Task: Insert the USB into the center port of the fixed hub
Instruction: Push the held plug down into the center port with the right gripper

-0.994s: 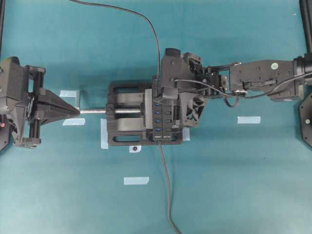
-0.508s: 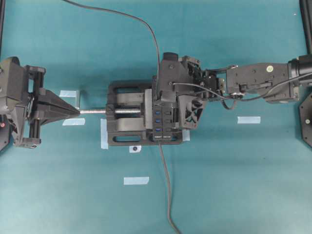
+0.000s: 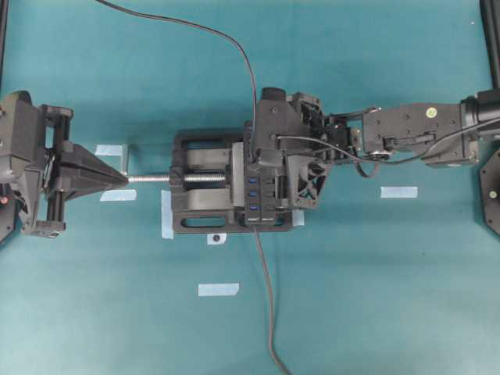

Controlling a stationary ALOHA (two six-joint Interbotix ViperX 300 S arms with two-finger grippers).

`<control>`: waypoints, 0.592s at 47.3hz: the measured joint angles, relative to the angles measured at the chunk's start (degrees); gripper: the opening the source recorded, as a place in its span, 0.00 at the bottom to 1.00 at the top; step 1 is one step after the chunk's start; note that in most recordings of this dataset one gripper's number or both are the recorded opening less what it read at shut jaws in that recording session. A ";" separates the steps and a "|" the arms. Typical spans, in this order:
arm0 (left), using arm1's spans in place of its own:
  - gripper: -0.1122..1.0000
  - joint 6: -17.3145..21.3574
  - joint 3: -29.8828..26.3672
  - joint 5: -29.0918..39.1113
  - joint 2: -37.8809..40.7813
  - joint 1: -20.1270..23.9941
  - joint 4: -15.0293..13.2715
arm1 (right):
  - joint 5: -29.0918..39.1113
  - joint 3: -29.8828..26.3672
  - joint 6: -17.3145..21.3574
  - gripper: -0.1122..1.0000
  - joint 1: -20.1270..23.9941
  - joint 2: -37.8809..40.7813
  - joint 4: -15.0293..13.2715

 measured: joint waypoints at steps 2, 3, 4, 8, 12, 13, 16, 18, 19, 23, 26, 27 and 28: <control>0.10 0.00 0.00 0.00 0.00 0.00 0.00 | 0.00 0.00 0.09 0.19 0.00 0.09 0.00; 0.10 0.00 0.00 0.00 0.00 0.00 0.00 | 0.00 0.00 0.00 0.19 -0.09 0.09 0.00; 0.10 0.00 0.00 0.00 0.00 0.00 0.00 | 0.00 0.00 0.00 0.19 0.00 0.09 0.00; 0.10 0.00 0.00 0.00 0.00 0.00 0.00 | -0.09 0.00 0.00 0.19 -0.09 0.09 0.00; 0.10 0.09 0.00 0.00 0.00 0.00 -0.09 | -0.09 0.00 0.09 0.19 -0.09 0.18 0.00; 0.10 0.00 0.00 0.00 0.00 0.00 0.00 | -0.09 0.00 0.00 0.19 0.00 0.18 0.00; 0.10 0.00 0.00 0.00 -0.09 0.00 0.00 | 0.00 0.00 0.09 0.19 0.00 0.26 0.00; 0.10 0.00 0.00 0.00 0.00 0.00 -0.09 | -0.09 0.00 0.00 0.19 -0.09 0.35 0.00; 0.10 0.09 0.00 0.00 0.00 0.00 0.00 | -0.09 0.00 0.00 0.19 0.00 0.35 0.00; 0.10 0.00 -0.09 0.00 0.00 0.00 0.00 | -0.18 0.00 0.09 0.19 -0.09 0.53 0.00; 0.10 0.00 0.00 0.00 -0.09 0.00 0.00 | -0.18 0.00 0.09 0.19 0.00 0.53 0.00; 0.10 0.00 0.00 0.00 0.00 0.00 0.00 | -0.18 0.00 0.09 0.19 0.00 0.62 0.00; 0.10 0.09 0.00 0.00 0.00 0.00 0.00 | -0.26 0.00 0.09 0.19 -0.09 0.62 0.00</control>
